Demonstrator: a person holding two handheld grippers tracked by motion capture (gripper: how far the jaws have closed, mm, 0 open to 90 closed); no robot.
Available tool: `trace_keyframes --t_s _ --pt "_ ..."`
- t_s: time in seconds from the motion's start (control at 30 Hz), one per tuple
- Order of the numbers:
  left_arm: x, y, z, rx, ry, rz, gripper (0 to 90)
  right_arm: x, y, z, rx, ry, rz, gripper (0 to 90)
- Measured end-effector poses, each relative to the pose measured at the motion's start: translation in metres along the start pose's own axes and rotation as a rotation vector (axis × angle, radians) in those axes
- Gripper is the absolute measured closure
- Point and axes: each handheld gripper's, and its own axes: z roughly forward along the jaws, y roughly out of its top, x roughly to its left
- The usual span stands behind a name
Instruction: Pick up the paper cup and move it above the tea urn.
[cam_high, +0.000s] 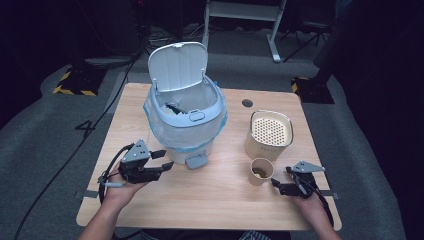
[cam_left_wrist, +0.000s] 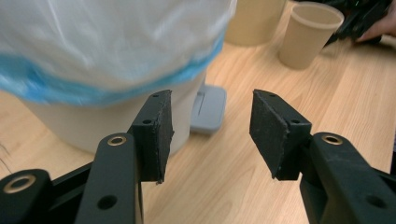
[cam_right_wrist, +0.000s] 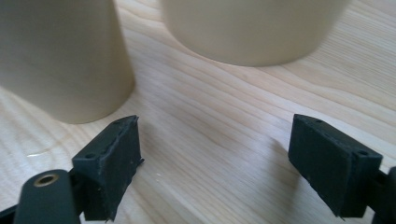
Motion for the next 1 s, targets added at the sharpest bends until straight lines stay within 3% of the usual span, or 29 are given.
trace_keyframes --t_s 0.13,0.3,0.5,0.7,0.83,1.0 --pt "0.004 -0.011 0.01 0.026 -0.006 -0.042 49.2 0.001 -0.001 -0.001 -0.001 -0.025 0.017 16.6" --pt "0.006 -0.022 0.022 0.103 -0.003 -0.045 49.4 0.003 -0.002 -0.003 -0.006 -0.025 0.025 19.8" --pt "0.005 -0.035 0.031 0.186 0.015 -0.04 49.2 0.005 -0.004 -0.005 0.0 -0.002 0.006 18.5" --pt "0.003 -0.05 0.042 0.288 0.053 -0.007 49.0 0.004 -0.004 -0.008 0.017 0.02 -0.018 19.3" --pt "0.008 -0.055 0.046 0.31 0.068 -0.019 48.2 0.006 -0.002 -0.013 0.01 0.033 -0.064 19.1" --pt "0.014 -0.06 0.048 0.318 0.076 -0.056 46.5 0.012 0.0 -0.018 0.015 0.079 -0.083 17.6"
